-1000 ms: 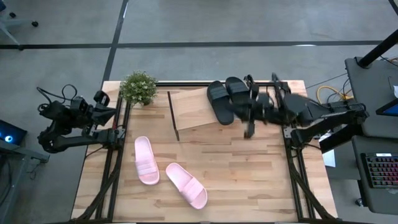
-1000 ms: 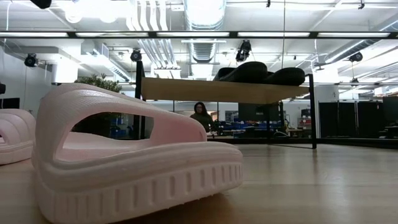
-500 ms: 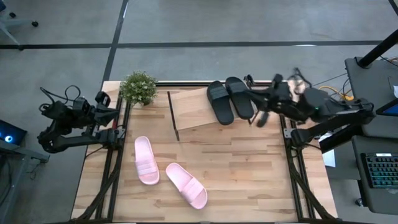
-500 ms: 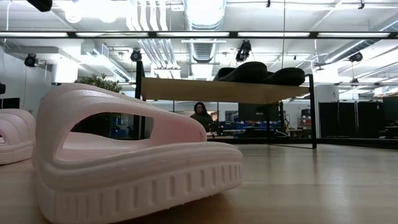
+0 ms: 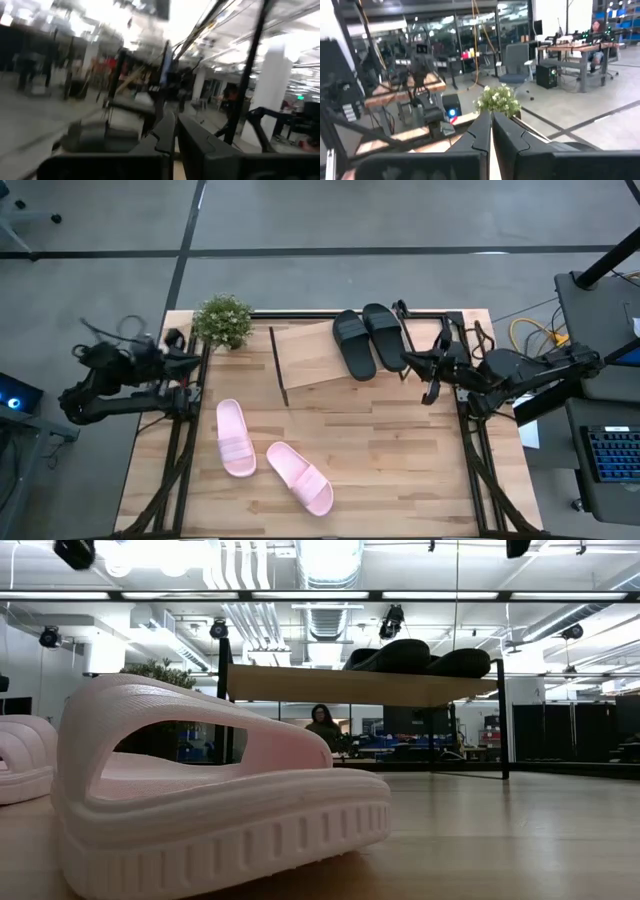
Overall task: Pick and place slides into the shelf
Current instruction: Put the bottom pink slipper on the shelf
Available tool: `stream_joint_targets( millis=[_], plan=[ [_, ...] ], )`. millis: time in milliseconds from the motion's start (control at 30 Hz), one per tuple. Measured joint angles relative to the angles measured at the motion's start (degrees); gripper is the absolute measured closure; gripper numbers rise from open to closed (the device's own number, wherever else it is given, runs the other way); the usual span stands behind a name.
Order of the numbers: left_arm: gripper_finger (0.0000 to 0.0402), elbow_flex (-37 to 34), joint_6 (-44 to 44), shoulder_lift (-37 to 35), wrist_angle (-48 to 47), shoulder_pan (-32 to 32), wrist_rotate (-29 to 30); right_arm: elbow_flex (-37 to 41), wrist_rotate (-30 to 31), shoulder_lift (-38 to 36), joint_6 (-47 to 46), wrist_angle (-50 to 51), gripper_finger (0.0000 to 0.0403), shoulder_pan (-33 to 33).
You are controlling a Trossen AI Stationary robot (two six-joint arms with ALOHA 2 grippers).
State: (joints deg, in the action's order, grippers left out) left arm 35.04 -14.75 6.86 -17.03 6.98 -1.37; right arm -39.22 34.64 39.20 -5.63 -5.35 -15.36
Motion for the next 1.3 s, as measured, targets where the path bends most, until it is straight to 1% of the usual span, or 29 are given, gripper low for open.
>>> stream_joint_targets(
  millis=[100, 233, 400, 500, 633, 733, 833, 1033, 1100, 1200, 1300],
  plan=[
    [0.0397, -1.62, 0.13, 3.08, -0.34, 0.02, 0.22, 1.88, -0.07, -0.99, -0.72, -3.14, 0.0395, -0.02],
    [0.0397, -3.02, 0.39, 7.51, 0.13, 0.02, 0.1, 2.27, -1.29, -1.97, -1.96, -3.4, 0.0394, -0.02],
    [0.0396, -3.12, 0.02, 13.14, 1.79, 0.02, -5.44, 1.95, -1.75, -2.05, -1.88, -3.43, 0.0394, -0.02],
    [0.0375, -2.89, -2.36, 16.12, 3.69, 0.01, -8.91, 1.84, -1.73, -1.96, -1.89, -3.45, 0.0394, -0.02],
    [0.0322, -2.67, -3.35, 18.72, 3.73, 0.0, -9.6, 1.84, -1.66, -1.95, -2.2, -3.46, 0.0394, -0.02],
    [0.0286, -2.6, -6.17, 20.04, 4.86, -0.01, -10.36, 1.84, -1.6, -1.95, -2.32, -3.46, 0.0394, -0.02],
    [0.027, -2.6, -11.71, 20.8, 6.65, 0.0, -11.88, 1.81, -1.6, -1.95, -2.74, -3.51, 0.0394, -0.02],
    [0.0267, -2.51, -23.48, 23.04, 10.74, 0.02, -20.84, 1.79, -1.58, -1.9, -4.23, -3.52, 0.0394, -0.02],
    [0.0267, -2.53, -27.02, 24.48, 11.87, 0.0, -22.98, 1.79, -1.58, -1.9, -4.48, -3.51, 0.0394, -0.02],
    [0.0267, -2.6, -28.04, 26.99, 14.11, 0.02, -25.21, 1.77, -1.56, -1.9, -4.46, -3.53, 0.0394, -0.02],
    [0.0267, -2.6, -28.07, 29.67, 15.49, 0.02, -26.04, 1.77, -1.56, -1.88, -4.48, -3.53, 0.0394, -0.02]
  ],
)
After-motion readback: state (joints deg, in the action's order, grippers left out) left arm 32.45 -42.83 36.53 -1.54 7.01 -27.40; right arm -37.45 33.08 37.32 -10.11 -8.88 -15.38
